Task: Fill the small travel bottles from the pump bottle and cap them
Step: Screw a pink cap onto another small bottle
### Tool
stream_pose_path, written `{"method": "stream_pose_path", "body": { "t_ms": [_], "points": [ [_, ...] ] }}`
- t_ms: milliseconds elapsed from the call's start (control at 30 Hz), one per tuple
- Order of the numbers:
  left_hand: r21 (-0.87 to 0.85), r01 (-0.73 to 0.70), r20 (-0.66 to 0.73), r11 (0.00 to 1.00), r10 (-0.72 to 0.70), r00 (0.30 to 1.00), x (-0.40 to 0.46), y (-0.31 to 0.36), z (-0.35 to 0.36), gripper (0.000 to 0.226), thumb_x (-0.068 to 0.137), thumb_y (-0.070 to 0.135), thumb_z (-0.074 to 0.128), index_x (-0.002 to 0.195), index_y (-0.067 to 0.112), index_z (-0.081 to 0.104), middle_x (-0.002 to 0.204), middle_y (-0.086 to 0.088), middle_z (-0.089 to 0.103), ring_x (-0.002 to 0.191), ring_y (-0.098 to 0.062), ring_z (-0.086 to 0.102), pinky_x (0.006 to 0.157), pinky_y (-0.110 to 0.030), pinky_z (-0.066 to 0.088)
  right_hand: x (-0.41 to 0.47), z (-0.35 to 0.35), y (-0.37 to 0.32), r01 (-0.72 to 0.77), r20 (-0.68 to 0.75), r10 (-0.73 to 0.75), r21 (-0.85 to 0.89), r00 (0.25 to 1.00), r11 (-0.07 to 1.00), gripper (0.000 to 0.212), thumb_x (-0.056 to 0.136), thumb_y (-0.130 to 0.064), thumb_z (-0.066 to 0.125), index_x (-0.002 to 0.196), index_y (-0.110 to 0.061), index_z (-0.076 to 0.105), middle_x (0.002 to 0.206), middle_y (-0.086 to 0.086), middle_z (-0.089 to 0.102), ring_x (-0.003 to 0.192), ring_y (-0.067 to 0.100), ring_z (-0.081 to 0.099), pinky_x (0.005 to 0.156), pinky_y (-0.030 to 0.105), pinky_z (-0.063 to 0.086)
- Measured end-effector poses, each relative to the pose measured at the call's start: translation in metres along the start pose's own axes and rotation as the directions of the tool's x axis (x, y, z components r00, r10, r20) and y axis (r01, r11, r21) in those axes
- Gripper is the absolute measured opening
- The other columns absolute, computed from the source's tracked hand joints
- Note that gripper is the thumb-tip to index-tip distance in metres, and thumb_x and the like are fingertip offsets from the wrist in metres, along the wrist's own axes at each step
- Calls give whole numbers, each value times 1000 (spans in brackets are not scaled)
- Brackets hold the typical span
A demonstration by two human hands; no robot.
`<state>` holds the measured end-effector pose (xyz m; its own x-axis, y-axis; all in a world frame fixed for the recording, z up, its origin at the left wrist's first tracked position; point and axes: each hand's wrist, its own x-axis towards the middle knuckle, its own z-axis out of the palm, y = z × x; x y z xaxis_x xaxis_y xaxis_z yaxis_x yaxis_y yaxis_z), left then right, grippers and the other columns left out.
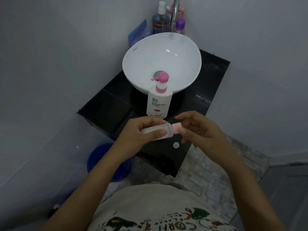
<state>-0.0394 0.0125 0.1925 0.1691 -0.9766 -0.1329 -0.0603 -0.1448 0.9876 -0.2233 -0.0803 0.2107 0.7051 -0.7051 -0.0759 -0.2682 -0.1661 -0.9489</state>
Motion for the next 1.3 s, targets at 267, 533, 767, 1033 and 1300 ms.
{"method": "stream_pose_path", "body": {
  "t_ms": [267, 533, 767, 1033, 1300],
  "points": [
    [1, 9, -12, 1000, -9, 1000, 2, 0, 0, 32, 70, 35, 66, 100, 24, 69, 99, 8, 69, 90, 1, 63, 68, -9, 49, 3, 9, -2, -43, -94, 41, -14, 995, 999, 36, 77, -52, 53, 91, -21, 65, 70, 1, 67, 52, 11, 61, 49, 13, 46],
    [-34, 23, -9, 999, -23, 1000, 3, -2, 0, 31, 71, 32, 66, 100, 23, 70, 99, 5, 70, 88, 1, 64, 69, -10, 49, 5, 8, 0, -59, -99, 59, -3, 993, 998, 35, 76, -53, 52, 87, -23, 65, 68, 0, 67, 49, 11, 60, 45, 10, 40],
    [-10, 5, -21, 1000, -6, 1000, 1, -3, 0, 34, 69, 35, 67, 100, 23, 70, 99, 5, 71, 89, -1, 64, 68, -10, 49, 2, 10, 5, -28, -32, 29, 32, 999, 999, 25, 80, -38, 58, 98, -22, 66, 74, 8, 69, 59, 30, 62, 46, 21, 47],
    [32, 0, -44, 999, 1, 999, -3, -17, 4, 40, 62, 42, 72, 98, 28, 70, 99, 18, 71, 96, 0, 63, 71, -10, 50, -5, 28, 18, -149, -123, 160, 93, 979, 984, 11, 91, -20, 56, 96, -19, 65, 56, -2, 61, 43, 8, 49, 39, 18, 40],
    [54, 17, -106, 998, -12, 994, -1, -33, 1, 53, 62, 44, 72, 111, 26, 68, 112, 8, 67, 103, -2, 60, 79, -14, 50, 3, 31, 22, -22, -221, -3, -109, 975, 994, 13, 87, -18, 62, 99, -16, 66, 86, -3, 67, 70, 5, 61, 62, 16, 51]
  ]
}}
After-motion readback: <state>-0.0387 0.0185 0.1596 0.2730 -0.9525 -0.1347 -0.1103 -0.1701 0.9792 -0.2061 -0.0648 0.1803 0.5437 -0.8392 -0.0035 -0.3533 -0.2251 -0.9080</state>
